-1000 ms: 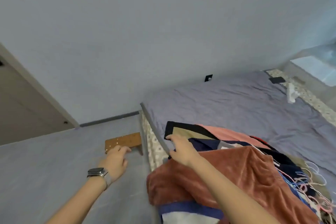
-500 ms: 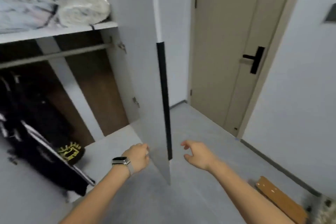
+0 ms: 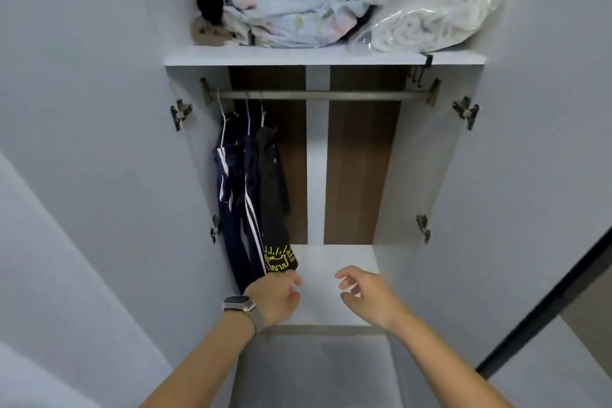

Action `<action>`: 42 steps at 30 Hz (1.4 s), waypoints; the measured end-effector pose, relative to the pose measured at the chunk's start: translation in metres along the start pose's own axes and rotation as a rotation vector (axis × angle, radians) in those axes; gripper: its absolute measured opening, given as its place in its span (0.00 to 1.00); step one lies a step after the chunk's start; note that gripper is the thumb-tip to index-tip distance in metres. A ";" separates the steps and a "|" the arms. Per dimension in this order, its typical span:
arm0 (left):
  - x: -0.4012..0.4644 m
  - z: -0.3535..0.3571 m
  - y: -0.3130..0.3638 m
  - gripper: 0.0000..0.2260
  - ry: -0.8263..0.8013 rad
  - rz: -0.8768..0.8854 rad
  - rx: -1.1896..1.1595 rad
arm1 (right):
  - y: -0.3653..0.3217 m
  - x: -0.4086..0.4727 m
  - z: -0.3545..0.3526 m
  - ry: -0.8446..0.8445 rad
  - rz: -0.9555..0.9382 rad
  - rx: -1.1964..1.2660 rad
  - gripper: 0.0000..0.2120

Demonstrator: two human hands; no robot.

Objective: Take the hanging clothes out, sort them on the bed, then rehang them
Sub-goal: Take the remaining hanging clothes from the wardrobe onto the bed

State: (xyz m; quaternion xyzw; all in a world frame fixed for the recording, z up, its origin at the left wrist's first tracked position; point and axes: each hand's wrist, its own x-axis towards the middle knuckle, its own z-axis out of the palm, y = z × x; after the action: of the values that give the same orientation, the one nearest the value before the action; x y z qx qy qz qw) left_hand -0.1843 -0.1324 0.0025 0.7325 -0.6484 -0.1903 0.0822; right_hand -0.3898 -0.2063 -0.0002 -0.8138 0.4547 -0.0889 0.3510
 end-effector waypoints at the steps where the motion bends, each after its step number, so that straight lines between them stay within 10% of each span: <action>1: 0.014 -0.001 0.001 0.14 0.012 -0.006 -0.019 | 0.005 0.016 -0.004 -0.007 -0.018 -0.003 0.14; 20: 0.181 -0.110 -0.083 0.12 0.257 -0.281 -0.127 | -0.057 0.285 -0.044 -0.267 -0.208 0.099 0.17; 38: 0.285 -0.151 -0.182 0.12 0.343 -0.198 -0.318 | -0.181 0.489 -0.045 0.344 -0.085 0.228 0.22; 42: 0.280 -0.157 -0.197 0.13 0.384 -0.243 -0.361 | -0.192 0.529 -0.032 0.253 0.052 0.233 0.18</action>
State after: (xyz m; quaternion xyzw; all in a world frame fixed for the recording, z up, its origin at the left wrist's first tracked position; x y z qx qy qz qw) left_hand 0.0815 -0.3980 0.0252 0.8008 -0.4843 -0.1690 0.3091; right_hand 0.0271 -0.5808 0.0561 -0.7378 0.5027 -0.2337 0.3852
